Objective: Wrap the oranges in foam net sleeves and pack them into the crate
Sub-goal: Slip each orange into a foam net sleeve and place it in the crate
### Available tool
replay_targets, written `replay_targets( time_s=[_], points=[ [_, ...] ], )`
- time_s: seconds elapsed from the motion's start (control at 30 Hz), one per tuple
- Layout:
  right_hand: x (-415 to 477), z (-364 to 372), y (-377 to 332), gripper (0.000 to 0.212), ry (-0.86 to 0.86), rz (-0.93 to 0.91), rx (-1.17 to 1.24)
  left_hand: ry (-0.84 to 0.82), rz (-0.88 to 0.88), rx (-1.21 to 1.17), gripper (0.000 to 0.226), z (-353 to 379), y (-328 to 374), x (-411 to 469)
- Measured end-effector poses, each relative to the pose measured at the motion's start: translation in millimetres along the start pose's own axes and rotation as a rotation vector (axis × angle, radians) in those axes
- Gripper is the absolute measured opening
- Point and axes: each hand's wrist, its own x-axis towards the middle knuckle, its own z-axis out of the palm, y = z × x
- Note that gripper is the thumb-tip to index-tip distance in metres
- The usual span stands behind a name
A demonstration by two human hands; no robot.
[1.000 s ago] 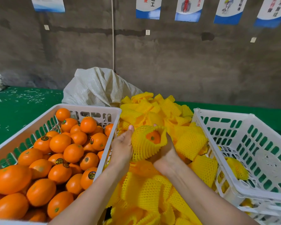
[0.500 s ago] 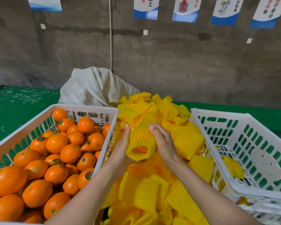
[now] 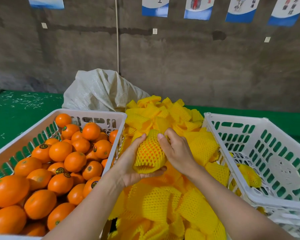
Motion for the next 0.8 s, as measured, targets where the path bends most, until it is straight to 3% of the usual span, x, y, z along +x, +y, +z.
replay_targets(
  time_s=[0.17,0.3,0.37,0.43,0.53,0.63,0.7,0.73,0.8],
  points=[
    [4.8,-11.1,2.7,0.023,-0.125,-0.148,-0.048,-0.096,-0.038,0.020,0.049,-2.4,0.9,-1.2],
    [0.9,-7.9,5.0,0.014,-0.124,0.055,0.060,0.041,0.073,0.072,0.042,0.1,-1.3,0.6],
    [-7.6,-1.9,2.5,0.034,-0.067,0.175,0.187,0.123,0.165,0.052,0.041,2.3,-0.1,3.7],
    [-18.1,6.1,-3.2,0.048,-0.095,0.176,0.218,0.192,0.263,0.092,0.041,1.6,0.5,6.2],
    [-25.9,21.3,-11.2,0.062,-0.212,0.201,0.182,0.170,0.398,0.166,0.068,-11.9,-6.2,11.8],
    [-23.2,23.9,-15.2,0.065,-0.117,0.284,0.187,-0.059,0.426,0.165,0.089,-36.5,-9.3,25.1],
    [-21.9,15.8,-14.6,0.060,-0.019,0.268,0.185,-0.286,0.359,0.099,0.075,-48.8,-10.1,41.7],
    [-23.2,10.6,-14.0,0.058,-0.008,0.235,0.158,-0.244,0.469,0.186,0.063,-58.4,-13.2,54.6],
    [-26.3,-0.8,-14.7,0.056,-0.030,0.152,0.110,-0.077,0.508,0.182,0.048,-86.0,-12.8,74.9]
  ],
)
